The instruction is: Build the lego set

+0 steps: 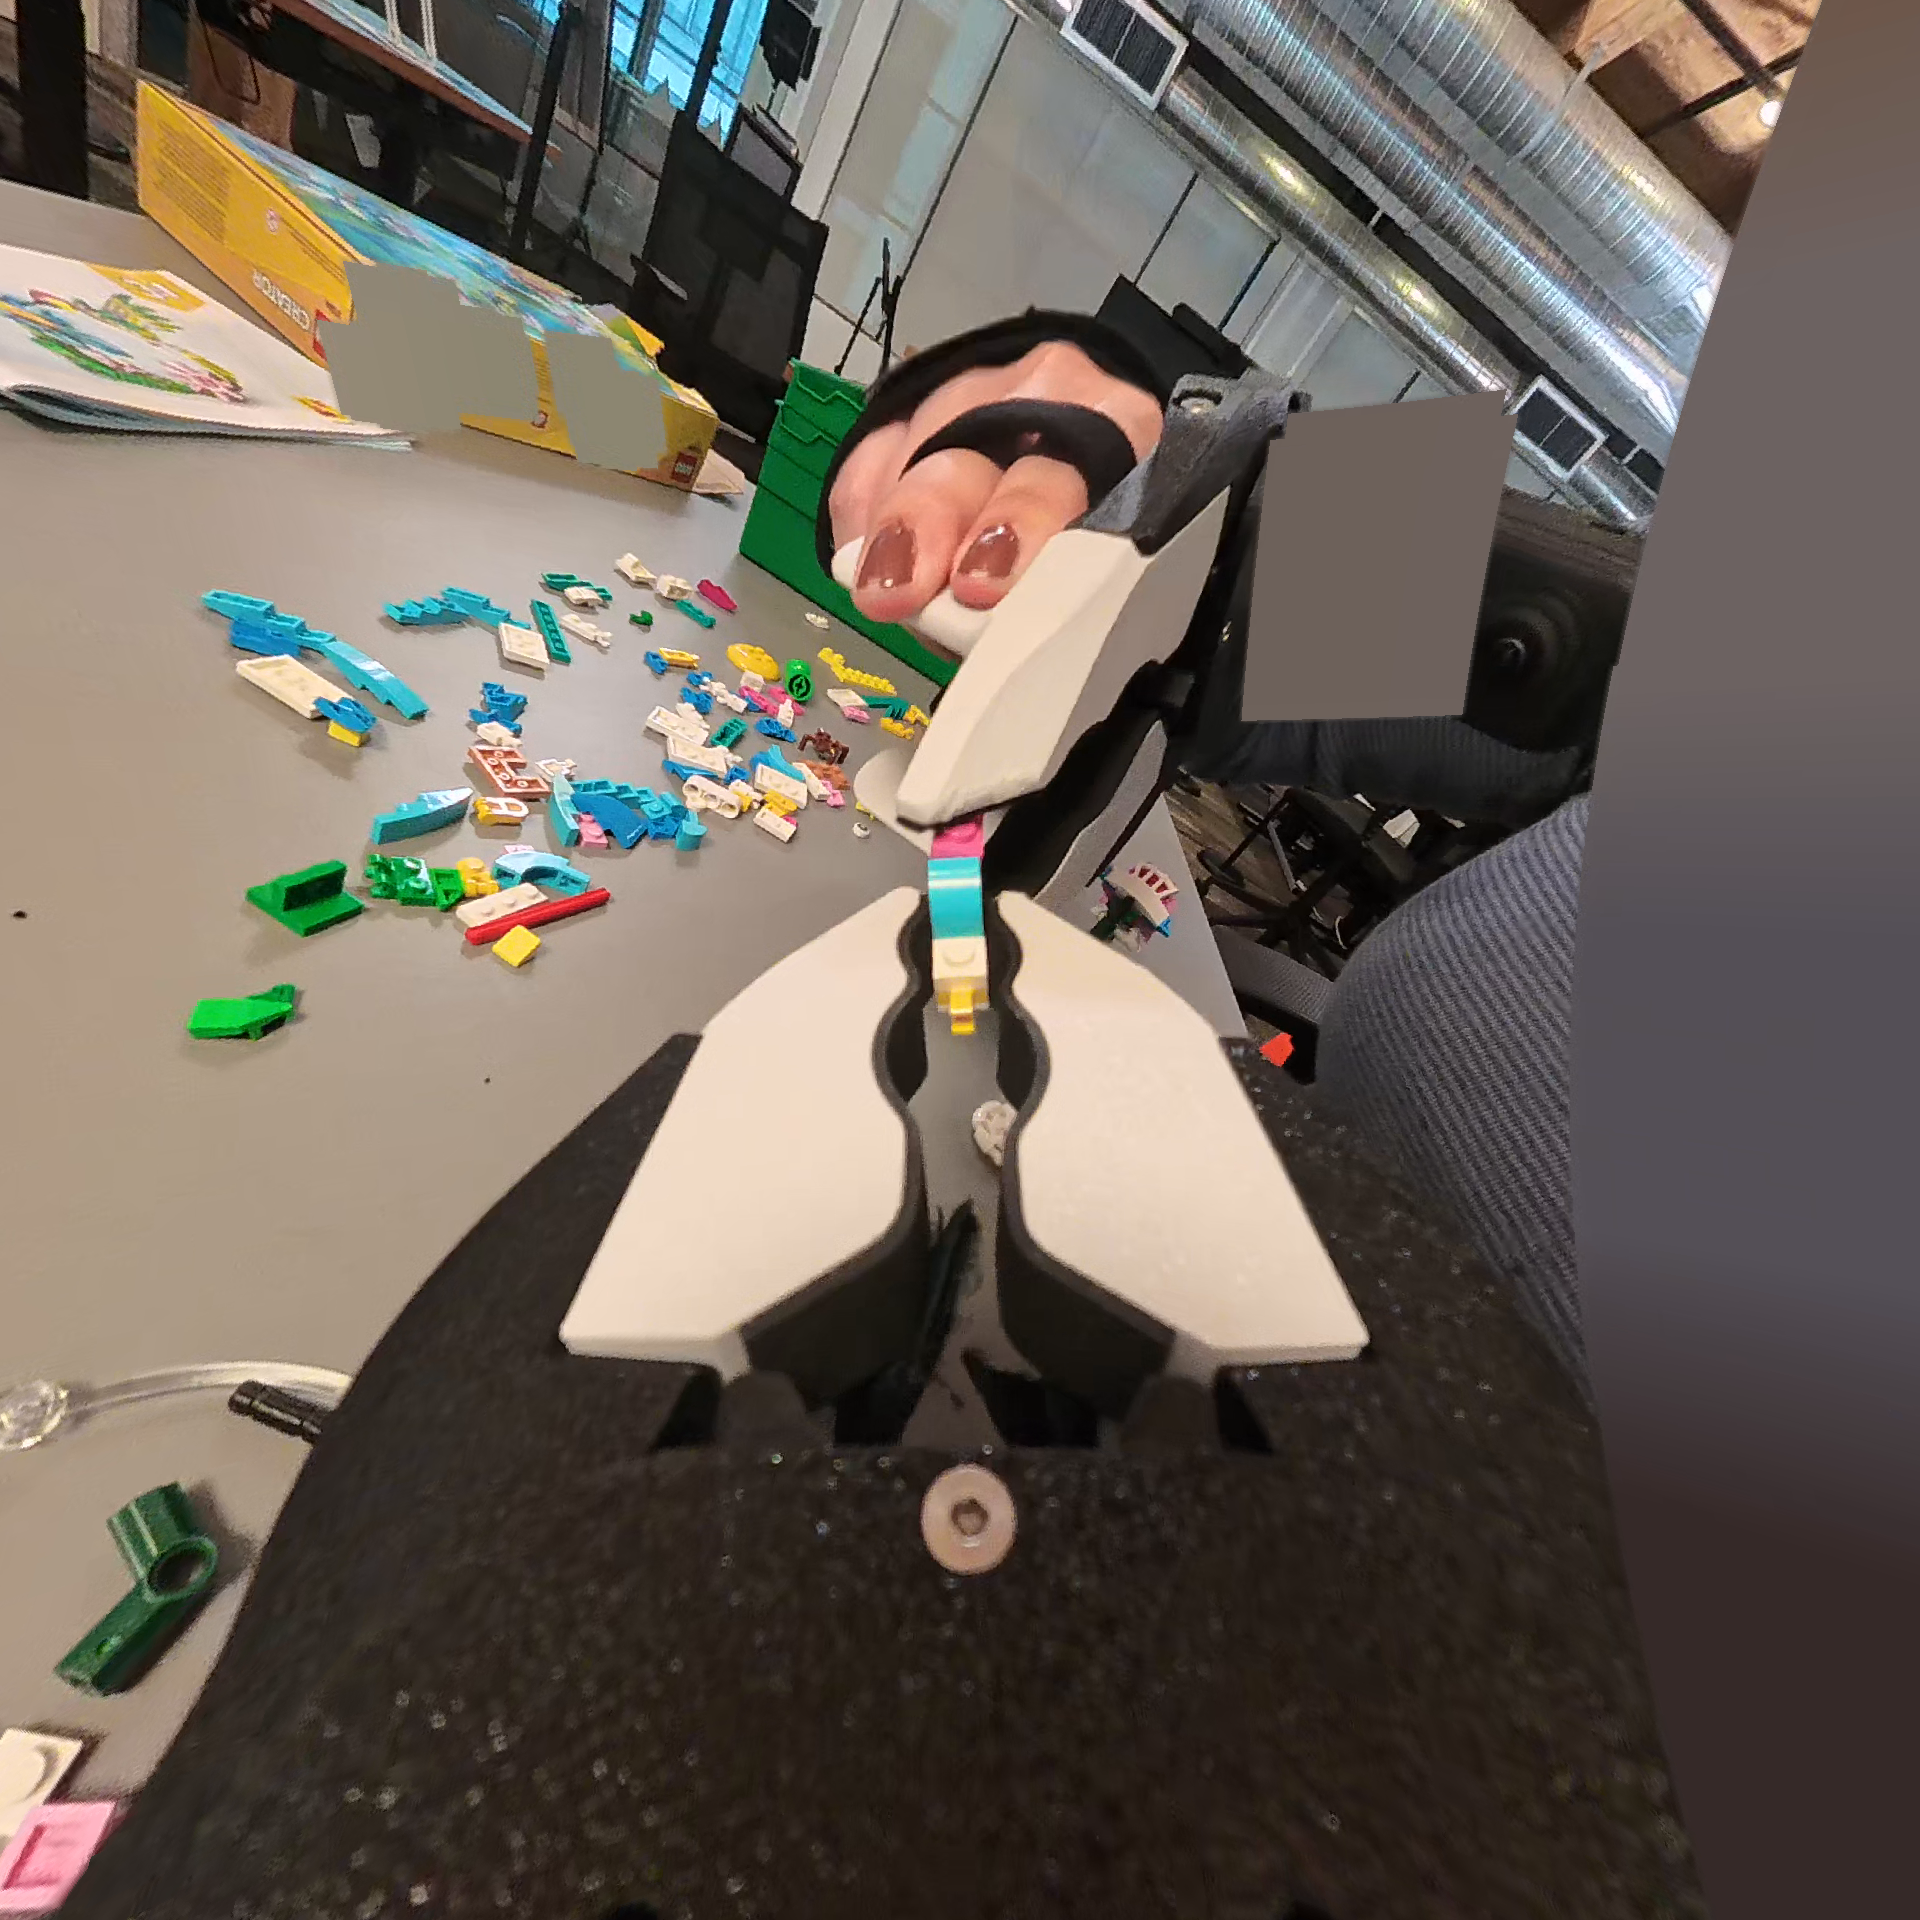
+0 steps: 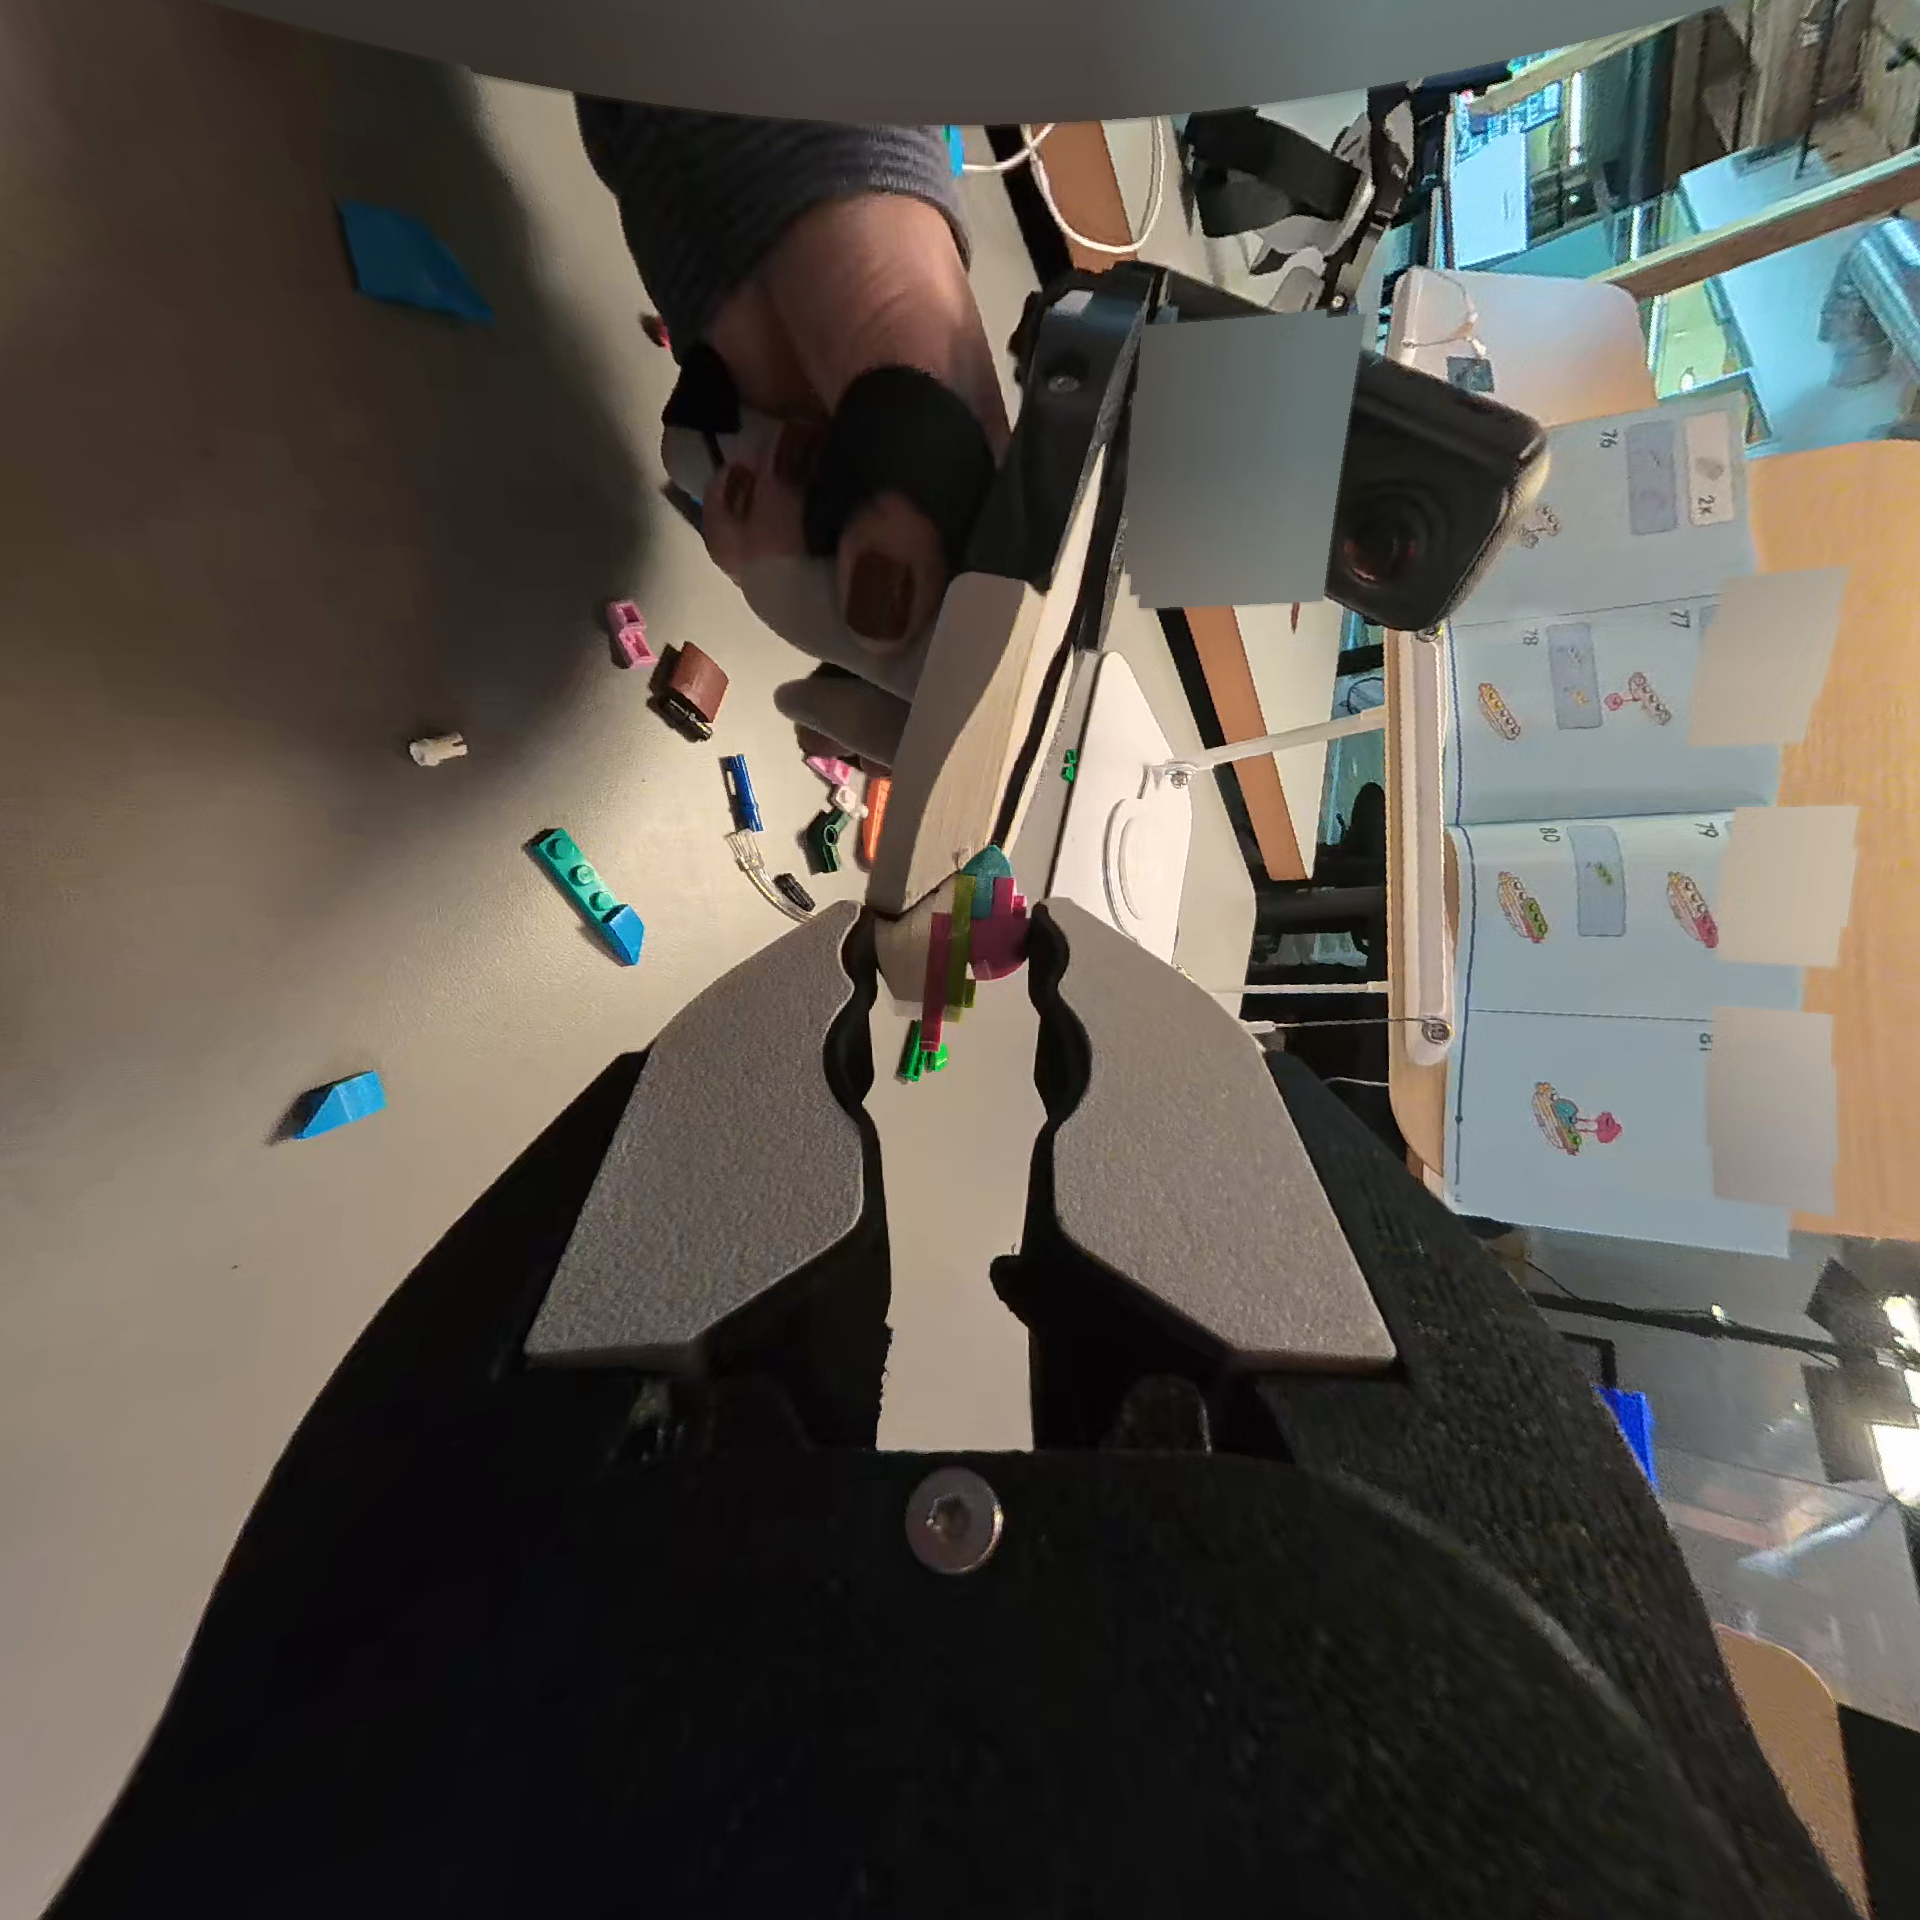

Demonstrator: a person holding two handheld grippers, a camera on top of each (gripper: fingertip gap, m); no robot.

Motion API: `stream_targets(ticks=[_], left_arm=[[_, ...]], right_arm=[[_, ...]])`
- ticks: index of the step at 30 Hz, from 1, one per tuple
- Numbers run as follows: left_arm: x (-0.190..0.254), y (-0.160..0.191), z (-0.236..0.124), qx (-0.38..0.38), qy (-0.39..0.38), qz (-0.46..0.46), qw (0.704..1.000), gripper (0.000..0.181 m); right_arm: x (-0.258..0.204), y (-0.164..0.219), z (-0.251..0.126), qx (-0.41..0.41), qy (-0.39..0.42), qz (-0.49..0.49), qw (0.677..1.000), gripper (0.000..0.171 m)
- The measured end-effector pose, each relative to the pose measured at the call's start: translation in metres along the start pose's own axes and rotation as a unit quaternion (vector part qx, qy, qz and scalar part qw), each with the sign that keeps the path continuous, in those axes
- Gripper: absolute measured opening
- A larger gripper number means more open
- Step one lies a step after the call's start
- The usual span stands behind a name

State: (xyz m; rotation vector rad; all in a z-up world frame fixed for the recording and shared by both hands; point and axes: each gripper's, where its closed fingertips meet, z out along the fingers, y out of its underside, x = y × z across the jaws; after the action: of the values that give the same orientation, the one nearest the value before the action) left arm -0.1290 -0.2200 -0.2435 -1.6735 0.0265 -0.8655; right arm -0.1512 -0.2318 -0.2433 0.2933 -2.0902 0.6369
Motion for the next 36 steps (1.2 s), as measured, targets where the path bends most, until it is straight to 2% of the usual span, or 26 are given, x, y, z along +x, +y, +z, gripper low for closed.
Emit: stream_targets(ticks=[8,18,21,26,34,36], left_arm=[[0.003,0.006,0.002,-0.042,-0.019,0.056,0.997,0.008],[0.005,0.013,0.004,-0.058,-0.011,0.061,0.996,0.008],[0.006,0.015,0.007,-0.061,-0.008,0.061,0.996,0.008],[0.008,0.018,0.01,-0.063,0.014,0.029,0.997,0.008],[0.002,0.02,0.011,-0.048,0.026,-0.026,0.998,0.008],[0.002,0.021,0.011,-0.049,0.029,-0.028,0.998,0.008]], right_arm=[[-0.005,-0.003,-0.002,-0.009,-0.035,-0.049,0.998,0.027],[-0.011,-0.005,-0.005,-0.041,-0.004,-0.194,0.98,0.025],[-0.014,-0.005,-0.007,-0.04,-0.004,-0.192,0.981,0.025],[-0.018,-0.005,-0.01,-0.018,-0.03,-0.087,0.996,0.026],[-0.021,0.001,-0.004,-0.019,-0.034,-0.024,0.999,0.027],[-0.019,0.002,-0.003,-0.017,-0.032,-0.005,0.999,0.033]])
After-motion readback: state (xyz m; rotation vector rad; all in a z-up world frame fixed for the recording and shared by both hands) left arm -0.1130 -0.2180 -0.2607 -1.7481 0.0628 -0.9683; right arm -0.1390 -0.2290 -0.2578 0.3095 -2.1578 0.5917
